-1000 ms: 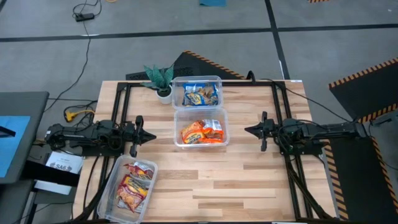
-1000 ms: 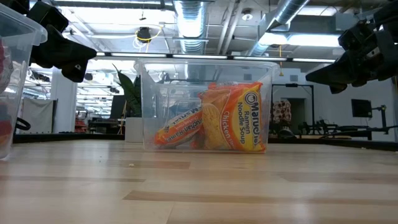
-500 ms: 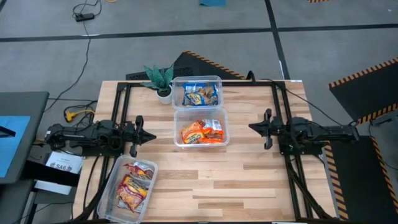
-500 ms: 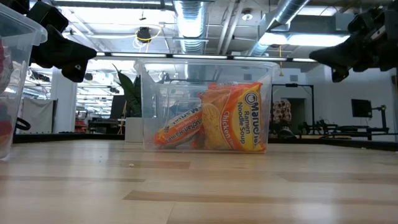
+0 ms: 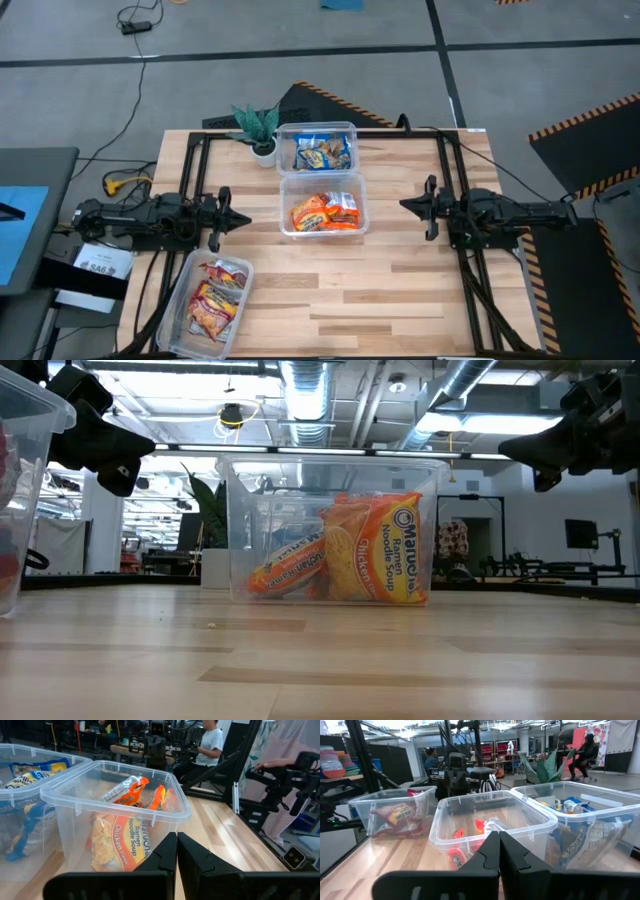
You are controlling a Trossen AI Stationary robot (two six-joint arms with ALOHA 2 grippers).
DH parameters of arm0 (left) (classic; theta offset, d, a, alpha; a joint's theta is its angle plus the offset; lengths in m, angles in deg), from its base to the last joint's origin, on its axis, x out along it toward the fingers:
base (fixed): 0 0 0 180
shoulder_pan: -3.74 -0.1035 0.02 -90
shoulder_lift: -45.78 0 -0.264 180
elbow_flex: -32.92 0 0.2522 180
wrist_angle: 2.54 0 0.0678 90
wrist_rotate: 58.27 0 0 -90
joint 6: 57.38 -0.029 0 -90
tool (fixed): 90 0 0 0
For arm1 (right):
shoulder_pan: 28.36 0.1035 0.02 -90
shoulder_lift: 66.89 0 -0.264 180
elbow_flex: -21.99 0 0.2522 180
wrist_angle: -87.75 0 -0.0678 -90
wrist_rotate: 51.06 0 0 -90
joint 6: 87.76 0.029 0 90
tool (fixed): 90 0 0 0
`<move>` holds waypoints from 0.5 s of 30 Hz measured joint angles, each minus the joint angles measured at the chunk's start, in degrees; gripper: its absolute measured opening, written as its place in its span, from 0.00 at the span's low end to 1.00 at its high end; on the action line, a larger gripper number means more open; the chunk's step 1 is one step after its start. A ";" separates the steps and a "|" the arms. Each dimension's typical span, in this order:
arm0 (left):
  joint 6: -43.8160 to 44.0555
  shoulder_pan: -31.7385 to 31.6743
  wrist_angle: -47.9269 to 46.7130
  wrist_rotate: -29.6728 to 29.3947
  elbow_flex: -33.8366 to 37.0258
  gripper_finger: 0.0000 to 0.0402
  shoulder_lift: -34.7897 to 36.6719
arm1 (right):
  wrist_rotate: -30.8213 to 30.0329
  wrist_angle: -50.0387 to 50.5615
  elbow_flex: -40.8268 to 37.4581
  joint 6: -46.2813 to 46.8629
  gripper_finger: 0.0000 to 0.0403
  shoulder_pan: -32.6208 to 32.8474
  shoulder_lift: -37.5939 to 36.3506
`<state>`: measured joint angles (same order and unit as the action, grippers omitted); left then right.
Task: Sort Maruchan noodles
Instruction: Return to Home Position
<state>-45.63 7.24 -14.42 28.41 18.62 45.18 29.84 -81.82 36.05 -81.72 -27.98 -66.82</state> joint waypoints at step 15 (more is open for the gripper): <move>0.11 0.01 0.44 -0.09 0.17 0.00 0.46 | 0.00 0.00 0.00 0.00 0.04 -0.02 0.00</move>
<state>-45.53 7.25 -13.97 28.33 18.79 45.64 29.84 -81.82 36.05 -81.72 -28.00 -66.82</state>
